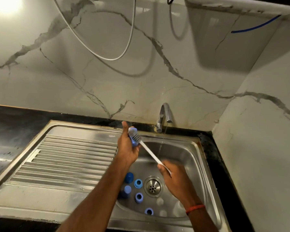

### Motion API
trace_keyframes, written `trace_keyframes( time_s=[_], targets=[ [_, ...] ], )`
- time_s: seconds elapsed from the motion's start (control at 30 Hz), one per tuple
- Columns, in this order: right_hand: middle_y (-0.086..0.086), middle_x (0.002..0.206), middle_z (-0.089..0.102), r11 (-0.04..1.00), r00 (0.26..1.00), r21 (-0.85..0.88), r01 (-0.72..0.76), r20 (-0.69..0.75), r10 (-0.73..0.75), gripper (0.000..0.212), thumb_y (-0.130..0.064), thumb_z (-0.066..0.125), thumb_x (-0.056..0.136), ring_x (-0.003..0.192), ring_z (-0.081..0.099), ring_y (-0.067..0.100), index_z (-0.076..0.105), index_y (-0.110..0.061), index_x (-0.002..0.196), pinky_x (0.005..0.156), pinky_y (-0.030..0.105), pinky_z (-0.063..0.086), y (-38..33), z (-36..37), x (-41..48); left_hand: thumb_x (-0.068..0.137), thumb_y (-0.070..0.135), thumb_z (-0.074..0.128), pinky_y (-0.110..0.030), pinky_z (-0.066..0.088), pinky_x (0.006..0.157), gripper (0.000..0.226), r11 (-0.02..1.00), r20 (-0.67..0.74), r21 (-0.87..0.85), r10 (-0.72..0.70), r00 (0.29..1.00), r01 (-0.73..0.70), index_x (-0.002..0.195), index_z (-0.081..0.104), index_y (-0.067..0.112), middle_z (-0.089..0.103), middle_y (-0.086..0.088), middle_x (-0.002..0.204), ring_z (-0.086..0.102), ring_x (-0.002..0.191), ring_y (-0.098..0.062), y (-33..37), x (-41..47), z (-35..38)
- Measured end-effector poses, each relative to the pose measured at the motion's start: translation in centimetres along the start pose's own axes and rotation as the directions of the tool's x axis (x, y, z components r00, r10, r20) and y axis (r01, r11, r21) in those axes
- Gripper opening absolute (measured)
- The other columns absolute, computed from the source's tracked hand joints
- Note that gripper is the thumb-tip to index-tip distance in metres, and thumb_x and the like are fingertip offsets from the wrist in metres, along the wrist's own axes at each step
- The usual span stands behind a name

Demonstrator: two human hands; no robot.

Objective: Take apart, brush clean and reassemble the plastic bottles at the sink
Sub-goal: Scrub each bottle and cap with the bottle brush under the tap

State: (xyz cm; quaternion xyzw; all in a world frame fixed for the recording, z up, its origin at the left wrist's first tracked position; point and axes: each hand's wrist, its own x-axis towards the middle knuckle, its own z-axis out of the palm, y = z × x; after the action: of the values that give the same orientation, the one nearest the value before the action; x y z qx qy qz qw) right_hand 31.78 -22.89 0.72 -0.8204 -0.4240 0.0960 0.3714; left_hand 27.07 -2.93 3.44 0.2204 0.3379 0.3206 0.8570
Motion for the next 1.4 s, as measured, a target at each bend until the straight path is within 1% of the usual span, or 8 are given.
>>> trace_keyframes(
  time_s=[0.27, 0.4, 0.53, 0.63, 0.83, 1.03, 1.2, 1.4],
  targets=[
    [-0.006, 0.056, 0.05, 0.996, 0.996, -0.094, -0.007, -0.094, -0.002, 0.022, -0.04, 0.049, 0.101, 0.05, 0.048, 0.008, 0.057, -0.026, 0.086, 0.049, 0.029, 0.042, -0.2, 0.2, 1.1, 0.097, 0.045, 0.059, -0.03, 0.056, 0.06, 0.036, 0.988, 0.038, 0.109, 0.103, 0.994, -0.107, 0.098, 0.064, 0.009, 0.066, -0.004, 0.077, 0.065, 0.063, -0.013, -1.5, -0.3, -0.1],
    [-0.007, 0.059, 0.052, 0.998, 0.999, -0.029, 0.05, -0.02, -0.05, 0.023, -0.035, 0.052, 0.101, 0.056, 0.051, 0.008, 0.055, -0.027, 0.08, 0.051, 0.021, 0.039, 0.3, 0.0, 0.1, 0.097, 0.046, 0.058, -0.03, 0.06, 0.059, 0.043, 0.994, -0.011, -0.003, 0.105, 0.994, -0.105, 0.103, 0.062, 0.004, 0.069, -0.012, 0.087, 0.067, 0.067, -0.019, 0.7, 0.1, -0.4],
    [-0.006, 0.059, 0.053, 0.999, 0.999, -0.04, 0.025, -0.044, -0.027, 0.021, -0.037, 0.052, 0.1, 0.056, 0.053, 0.01, 0.058, -0.027, 0.082, 0.052, 0.029, 0.044, 0.9, 0.0, -0.3, 0.097, 0.049, 0.056, -0.031, 0.06, 0.061, 0.047, 0.997, -0.012, 0.038, 0.061, 0.998, -0.061, 0.108, 0.06, 0.003, 0.07, -0.013, 0.088, 0.069, 0.071, -0.02, -0.1, -0.1, -0.9],
    [-0.004, 0.056, 0.049, 0.997, 0.992, -0.075, -0.004, -0.129, -0.005, 0.022, -0.038, 0.05, 0.101, 0.052, 0.049, 0.011, 0.057, -0.024, 0.084, 0.049, 0.03, 0.041, -0.7, 0.2, 1.1, 0.101, 0.047, 0.05, -0.03, 0.059, 0.059, 0.041, 0.995, -0.031, 0.071, 0.078, 0.996, -0.075, 0.1, 0.061, 0.008, 0.069, -0.01, 0.084, 0.069, 0.07, -0.018, -1.6, -0.4, 0.0],
    [-0.01, 0.055, 0.049, 0.996, 0.999, 0.086, -0.016, 0.036, 0.013, 0.03, -0.031, 0.054, 0.101, 0.05, 0.046, 0.003, 0.051, -0.033, 0.071, 0.051, 0.019, 0.039, -0.1, -0.6, -0.3, 0.103, 0.051, 0.045, -0.03, 0.054, 0.063, 0.045, 0.999, -0.081, 0.048, 0.022, 0.996, -0.018, 0.095, 0.06, 0.009, 0.072, -0.005, 0.065, 0.067, 0.058, -0.015, 0.8, 0.5, 0.0],
    [-0.005, 0.055, 0.048, 0.998, 0.995, -0.001, -0.067, -0.068, 0.067, 0.025, -0.036, 0.051, 0.101, 0.049, 0.044, 0.006, 0.055, -0.024, 0.08, 0.048, 0.025, 0.037, -1.0, -0.1, 2.1, 0.101, 0.056, 0.045, -0.024, 0.052, 0.056, 0.05, 0.996, -0.046, 0.086, 0.01, 0.999, -0.006, 0.098, 0.062, 0.009, 0.067, -0.002, 0.065, 0.063, 0.061, -0.012, -1.6, 0.3, 0.0],
    [-0.008, 0.056, 0.048, 0.99, 0.998, 0.133, -0.043, 0.048, 0.037, 0.028, -0.031, 0.054, 0.101, 0.049, 0.044, 0.002, 0.056, -0.023, 0.074, 0.049, 0.018, 0.039, -0.2, -0.5, 0.2, 0.074, 0.07, 0.059, -0.035, 0.058, 0.074, 0.071, 0.997, -0.016, -0.014, 0.08, 0.997, -0.081, 0.107, 0.062, 0.007, 0.07, -0.006, 0.08, 0.069, 0.076, -0.021, 0.6, 1.0, -0.7],
    [-0.007, 0.053, 0.044, 0.994, 0.998, 0.09, -0.059, -0.027, 0.062, 0.03, -0.032, 0.054, 0.101, 0.048, 0.04, 0.004, 0.052, -0.024, 0.072, 0.048, 0.02, 0.035, 0.1, -1.1, 1.1, 0.062, 0.037, 0.085, -0.035, 0.061, 0.067, 0.066, 0.998, 0.014, -0.005, 0.062, 0.998, -0.062, 0.113, 0.064, 0.0, 0.074, -0.018, 0.108, 0.075, 0.092, -0.028, -0.1, 0.0, -0.7]
  ],
)
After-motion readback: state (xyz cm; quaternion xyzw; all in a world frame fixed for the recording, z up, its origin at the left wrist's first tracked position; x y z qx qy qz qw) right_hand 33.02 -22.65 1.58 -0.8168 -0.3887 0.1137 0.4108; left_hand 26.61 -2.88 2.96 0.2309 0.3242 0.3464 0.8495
